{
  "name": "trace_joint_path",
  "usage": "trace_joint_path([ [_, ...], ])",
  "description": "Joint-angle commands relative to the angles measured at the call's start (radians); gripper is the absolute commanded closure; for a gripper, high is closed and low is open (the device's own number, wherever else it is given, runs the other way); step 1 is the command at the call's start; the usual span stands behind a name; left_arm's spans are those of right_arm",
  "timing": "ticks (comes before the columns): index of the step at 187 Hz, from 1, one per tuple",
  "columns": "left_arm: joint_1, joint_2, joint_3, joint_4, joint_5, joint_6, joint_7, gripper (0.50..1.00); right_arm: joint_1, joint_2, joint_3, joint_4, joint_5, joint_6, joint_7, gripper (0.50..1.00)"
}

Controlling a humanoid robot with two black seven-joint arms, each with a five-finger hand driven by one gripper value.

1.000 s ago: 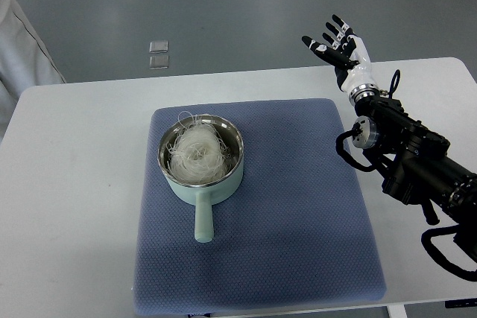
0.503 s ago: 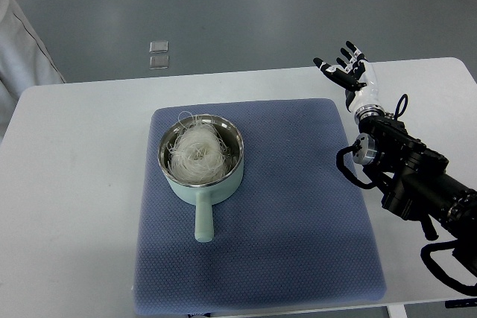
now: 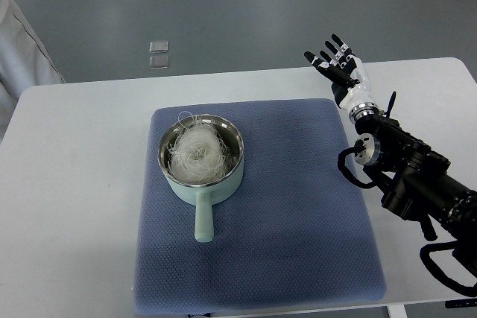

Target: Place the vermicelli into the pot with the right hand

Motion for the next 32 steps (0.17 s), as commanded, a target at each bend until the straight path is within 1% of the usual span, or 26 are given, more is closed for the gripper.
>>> trace_joint_path([
  [1, 0.0, 0.0, 0.0, 0.0, 0.0, 0.0, 0.0, 0.5, -0.005, 0.0, 0.001, 0.0, -0.001, 0.0, 0.0, 0.572],
  [32, 0.0, 0.0, 0.0, 0.0, 0.0, 0.001, 0.0, 0.5, -0.005, 0.0, 0.001, 0.001, -0.001, -0.006, 0.001, 0.572],
])
